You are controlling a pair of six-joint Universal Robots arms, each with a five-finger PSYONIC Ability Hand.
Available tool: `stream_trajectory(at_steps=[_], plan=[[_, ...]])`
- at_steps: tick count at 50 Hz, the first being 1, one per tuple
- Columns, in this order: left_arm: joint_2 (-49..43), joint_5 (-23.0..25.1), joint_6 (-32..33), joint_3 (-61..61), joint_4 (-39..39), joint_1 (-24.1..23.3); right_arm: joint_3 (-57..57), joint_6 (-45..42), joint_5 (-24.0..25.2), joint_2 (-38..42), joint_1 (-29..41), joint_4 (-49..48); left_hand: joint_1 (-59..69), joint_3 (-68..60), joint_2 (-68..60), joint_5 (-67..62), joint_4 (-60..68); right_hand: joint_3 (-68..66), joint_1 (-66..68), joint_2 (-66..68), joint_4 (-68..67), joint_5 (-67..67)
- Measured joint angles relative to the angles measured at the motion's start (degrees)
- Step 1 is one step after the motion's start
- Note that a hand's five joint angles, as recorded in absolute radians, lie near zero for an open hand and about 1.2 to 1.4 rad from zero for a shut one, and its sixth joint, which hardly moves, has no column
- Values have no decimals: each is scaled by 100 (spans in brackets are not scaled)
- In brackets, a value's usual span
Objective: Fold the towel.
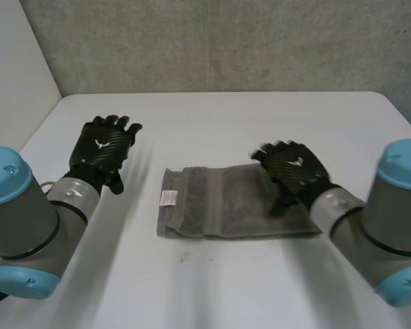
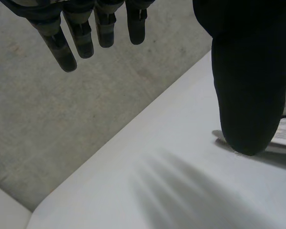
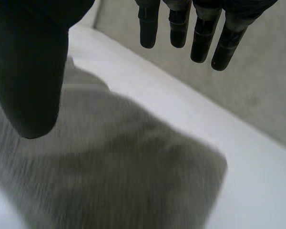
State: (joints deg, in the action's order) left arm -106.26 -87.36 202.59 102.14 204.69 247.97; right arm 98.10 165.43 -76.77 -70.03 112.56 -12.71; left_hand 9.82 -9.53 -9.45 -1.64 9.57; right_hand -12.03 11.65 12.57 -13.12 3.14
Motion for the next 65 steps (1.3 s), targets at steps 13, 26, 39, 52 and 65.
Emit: stream_trajectory(at_steps=[13, 26, 39, 52, 65], plan=[[-40, 2, 0, 48, 17, -150, 935, -636, 22, -24, -879, -134, 0, 0, 0, 0, 0, -4869, 4158, 4931, -4770, 4549], [-20, -1, 0, 69, 19, -138, 282, -2119, -333, -17, 95, -1320, 0, 0, 0, 0, 0, -5555, 4238, 5468, -5509, 5264], [-3, -1, 0, 96, 27, -128, -712, -2472, -87, 1195, 2693, -1362, 0, -1, 0, 0, 0, -5555, 4238, 5468, -5510, 5313], [-6, -13, -9, 62, 91, -195, -670, -1677, -355, 1023, 2412, -1201, 0, -1, 0, 0, 0, -42, 5, 44, -7, 30], [-46, -91, -1171, -707, -304, -885, -993, 667, -563, 317, 1447, -256, 0, -1, 0, 0, 0, -5, 3, 5, -3, 8]])
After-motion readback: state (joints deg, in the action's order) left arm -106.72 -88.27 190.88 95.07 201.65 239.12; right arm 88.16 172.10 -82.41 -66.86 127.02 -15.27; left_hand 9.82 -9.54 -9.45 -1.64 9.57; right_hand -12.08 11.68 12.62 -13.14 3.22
